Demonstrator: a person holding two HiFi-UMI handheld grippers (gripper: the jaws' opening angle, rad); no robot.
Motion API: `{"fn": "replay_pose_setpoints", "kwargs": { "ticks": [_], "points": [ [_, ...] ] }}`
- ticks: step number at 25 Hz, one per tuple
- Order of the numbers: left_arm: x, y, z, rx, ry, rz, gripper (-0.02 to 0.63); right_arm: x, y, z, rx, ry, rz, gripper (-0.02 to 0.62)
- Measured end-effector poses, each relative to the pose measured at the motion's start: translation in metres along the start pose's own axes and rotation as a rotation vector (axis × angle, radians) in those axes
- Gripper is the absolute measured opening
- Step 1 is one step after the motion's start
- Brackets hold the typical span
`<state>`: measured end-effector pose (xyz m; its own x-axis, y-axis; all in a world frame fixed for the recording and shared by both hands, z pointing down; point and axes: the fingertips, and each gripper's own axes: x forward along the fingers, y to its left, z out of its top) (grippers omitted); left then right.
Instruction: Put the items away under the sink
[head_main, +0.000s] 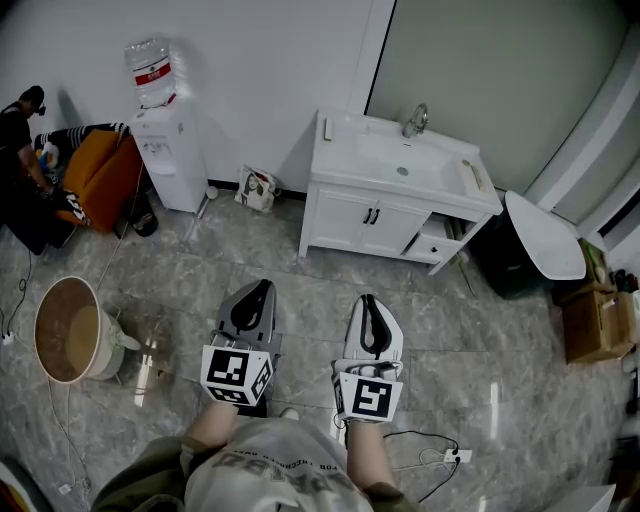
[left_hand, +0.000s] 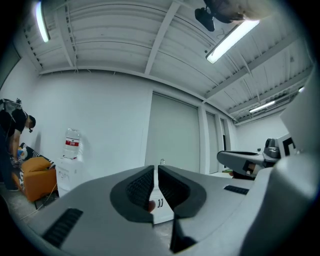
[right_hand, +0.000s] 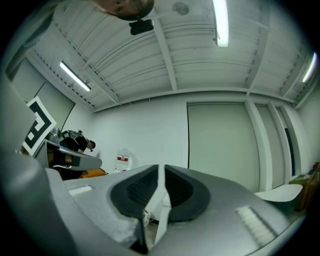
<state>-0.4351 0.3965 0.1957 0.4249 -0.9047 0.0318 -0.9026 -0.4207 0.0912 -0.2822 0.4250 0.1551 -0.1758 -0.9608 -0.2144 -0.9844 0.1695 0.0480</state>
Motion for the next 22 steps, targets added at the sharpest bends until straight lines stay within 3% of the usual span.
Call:
{"fn": "replay_pose_setpoints", "kwargs": {
  "ticks": [1, 3, 4, 7, 15, 22],
  "points": [
    [0.000, -0.003, -0.001, -0.008, 0.001, -0.015, 0.030, -0.001, -0.002, -0.005, 0.009, 0.017, 0.010, 0.063],
    [0.000, -0.009, -0.001, -0.033, -0.001, -0.046, 0.197, -0.006, -0.007, -0.017, 0.003, 0.056, 0.026, 0.196],
    [0.000, -0.010, -0.001, -0.043, -0.002, -0.056, 0.254, -0.008, -0.009, -0.022, -0.003, 0.071, 0.030, 0.221],
    [-0.003, -0.009, -0.003, -0.044, 0.007, -0.064, 0.310, -0.007, -0.011, -0.022, 0.007, 0.075, 0.026, 0.222],
    [0.012, 0.011, -0.023, -0.040, 0.071, -0.059, 0.327, 0.014, -0.009, -0.046, 0.005, 0.126, 0.030, 0.222],
    [0.071, 0.058, -0.036, -0.053, 0.101, -0.063, 0.330, 0.073, -0.011, -0.078, -0.002, 0.158, 0.009, 0.222]
  ]
}}
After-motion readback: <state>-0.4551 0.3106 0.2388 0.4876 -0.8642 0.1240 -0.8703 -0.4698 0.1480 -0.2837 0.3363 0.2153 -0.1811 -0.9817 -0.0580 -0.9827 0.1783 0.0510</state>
